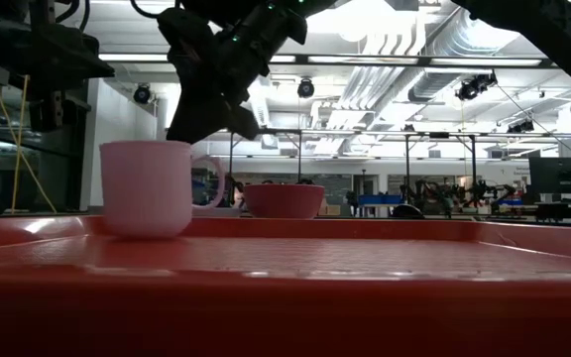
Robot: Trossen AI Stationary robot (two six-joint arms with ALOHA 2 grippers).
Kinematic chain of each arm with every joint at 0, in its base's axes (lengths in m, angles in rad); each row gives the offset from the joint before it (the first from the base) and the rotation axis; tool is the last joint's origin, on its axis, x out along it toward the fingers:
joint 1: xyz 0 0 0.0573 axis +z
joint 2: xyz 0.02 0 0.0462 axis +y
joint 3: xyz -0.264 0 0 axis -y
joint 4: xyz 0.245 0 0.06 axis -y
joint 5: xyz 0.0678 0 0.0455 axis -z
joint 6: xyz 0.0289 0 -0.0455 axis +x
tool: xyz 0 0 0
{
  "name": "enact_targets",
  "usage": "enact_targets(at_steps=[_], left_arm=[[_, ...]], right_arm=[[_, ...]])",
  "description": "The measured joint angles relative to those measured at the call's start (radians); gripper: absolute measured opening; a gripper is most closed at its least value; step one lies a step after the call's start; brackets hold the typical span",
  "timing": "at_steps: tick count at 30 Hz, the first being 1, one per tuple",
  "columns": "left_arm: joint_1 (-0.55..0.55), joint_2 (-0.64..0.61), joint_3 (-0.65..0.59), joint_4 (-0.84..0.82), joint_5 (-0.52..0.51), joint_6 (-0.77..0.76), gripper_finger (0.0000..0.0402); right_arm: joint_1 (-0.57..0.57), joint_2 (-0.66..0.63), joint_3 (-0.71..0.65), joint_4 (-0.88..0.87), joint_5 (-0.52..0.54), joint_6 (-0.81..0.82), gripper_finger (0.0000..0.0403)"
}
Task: Set up tray
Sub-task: Put the pink mug on the red serving tray
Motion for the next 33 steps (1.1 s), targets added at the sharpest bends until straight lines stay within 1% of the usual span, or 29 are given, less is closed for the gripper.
enact_targets(at_steps=[6,13,20,24,27,33], left_arm=[[0.0,0.0,0.0,0.0,0.001,0.0,0.0044],[0.0,0.0,0.0,-0.012,0.003,0.0,0.0044],[0.0,0.0,0.0,-0.019,0.003,0.007,0.0044],[0.0,0.0,0.0,-0.019,0.003,0.024,0.0044],[0.0,0.0,0.0,-0.019,0.002,0.033,0.0044],[0.0,0.0,0.0,-0.019,-0.002,0.049,0.0044]], right_arm=[[0.0,0.0,0.0,0.0,0.0,-0.001,0.0054],[-0.005,0.0,0.0,-0.001,0.0,-0.018,0.0057],[-0.02,0.0,0.0,-0.003,-0.054,-0.018,0.0058],[-0.022,-0.004,0.0,-0.005,-0.055,-0.03,0.0058],[-0.025,-0.025,0.0,-0.007,-0.034,-0.06,0.0058],[-0.039,-0.087,0.001,-0.036,0.054,-0.156,0.0057]])
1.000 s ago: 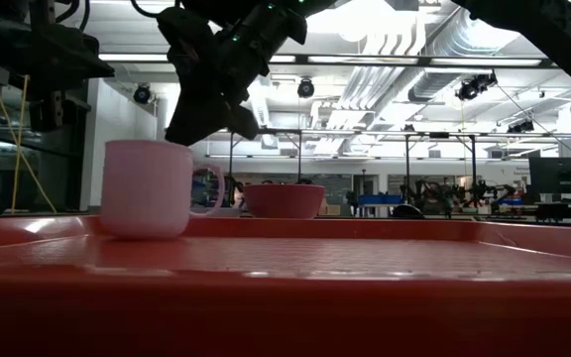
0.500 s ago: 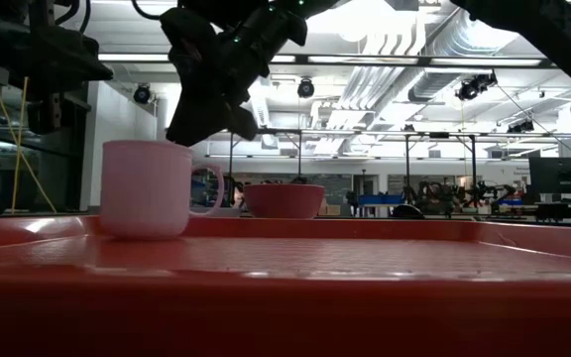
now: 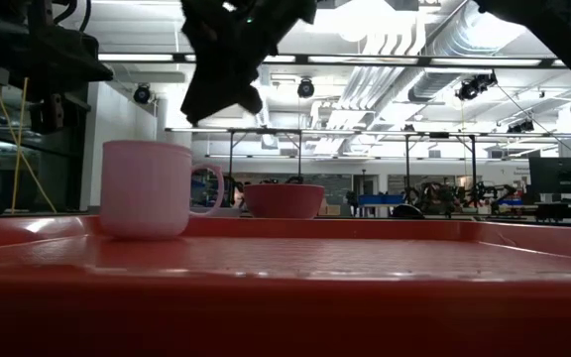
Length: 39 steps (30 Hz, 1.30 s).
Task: Set up tray
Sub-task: Put the pink mug on the red serving tray
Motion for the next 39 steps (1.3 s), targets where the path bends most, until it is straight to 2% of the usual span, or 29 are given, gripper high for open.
enact_targets(at_steps=[7,24,31,39], left_arm=[[0.0,0.0,0.0,0.0,-0.017,0.034,0.0044],[0.0,0.007,0.0,-0.001,-0.042,0.014,0.0044],[0.0,0.079,0.0,0.004,-0.045,-0.014,0.0044],[-0.002,0.193,0.002,0.026,-0.024,-0.119,0.0044]], right_arm=[[-0.029,-0.064,0.0,-0.09,0.086,-0.066,0.0057],[-0.076,-0.134,0.0,-0.309,0.138,-0.204,0.0057],[-0.107,-0.169,0.0,-0.372,0.143,-0.228,0.0057],[-0.17,-0.253,-0.001,-0.383,0.147,-0.237,0.0057]])
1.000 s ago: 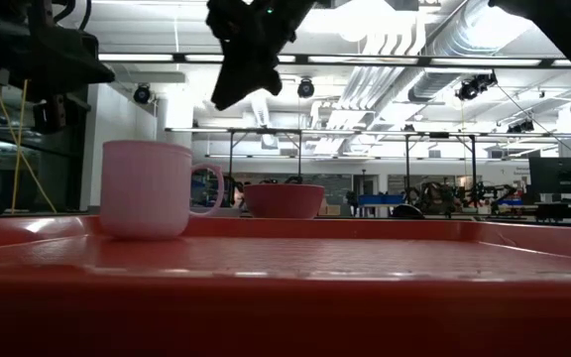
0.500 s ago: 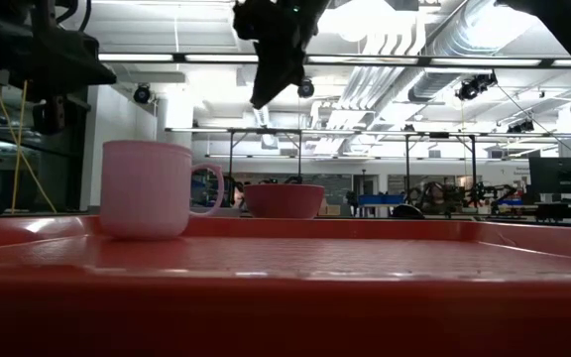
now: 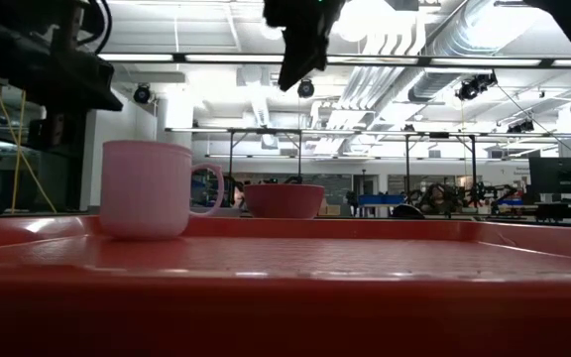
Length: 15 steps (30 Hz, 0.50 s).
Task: Set up tray
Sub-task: Put the pink mug on the red serving tray
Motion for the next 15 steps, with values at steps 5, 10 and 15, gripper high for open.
enact_targets(at_steps=[5,10,15], left_arm=[[-0.036,0.076,0.033,-0.003,0.005,-0.029,0.0044],[-0.109,0.165,0.105,0.0,-0.06,-0.038,0.0044],[-0.181,0.26,0.158,-0.011,-0.12,-0.044,0.0044]], right_arm=[[-0.036,-0.036,0.0,0.0,-0.004,-0.024,0.0057],[-0.076,-0.047,0.0,0.002,-0.046,-0.05,0.0057],[-0.103,-0.067,0.0,0.007,-0.109,-0.061,0.0057]])
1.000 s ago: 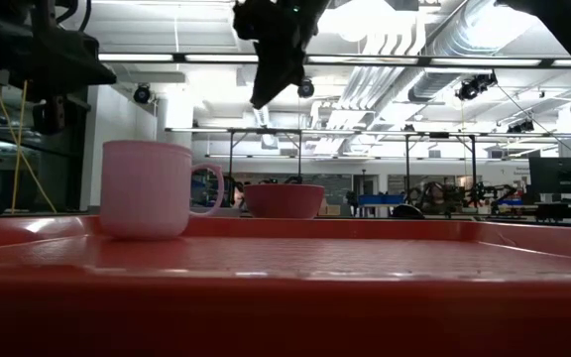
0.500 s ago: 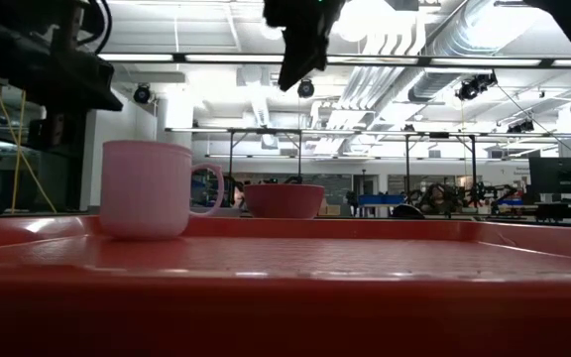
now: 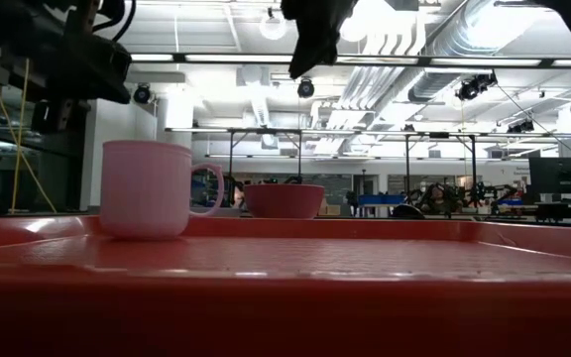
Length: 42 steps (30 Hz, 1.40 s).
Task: Set up tray
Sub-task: Put the pink mug on the red serving tray
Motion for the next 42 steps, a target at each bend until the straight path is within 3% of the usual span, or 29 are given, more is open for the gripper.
enact_targets(at_steps=[8,19,31,36,42], left_arm=[[-0.047,0.116,0.047,-0.007,-0.047,-0.008,0.0044],[-0.046,0.154,0.051,-0.015,-0.051,-0.043,0.0044],[-0.046,0.153,0.051,-0.014,-0.056,-0.069,0.0044],[-0.046,0.16,0.051,-0.014,-0.056,-0.083,0.0044],[-0.046,0.194,0.051,-0.024,-0.056,-0.137,0.0044]], right_arm=[[-0.003,-0.094,0.0,-0.004,0.019,-0.009,0.0057],[0.047,-0.272,-0.022,-0.028,0.062,0.012,0.0057],[0.117,-0.774,-0.745,0.466,0.272,0.168,0.0057],[0.135,-0.929,-0.938,0.587,0.273,0.243,0.0057],[0.152,-1.001,-1.069,0.688,0.273,0.257,0.0057]])
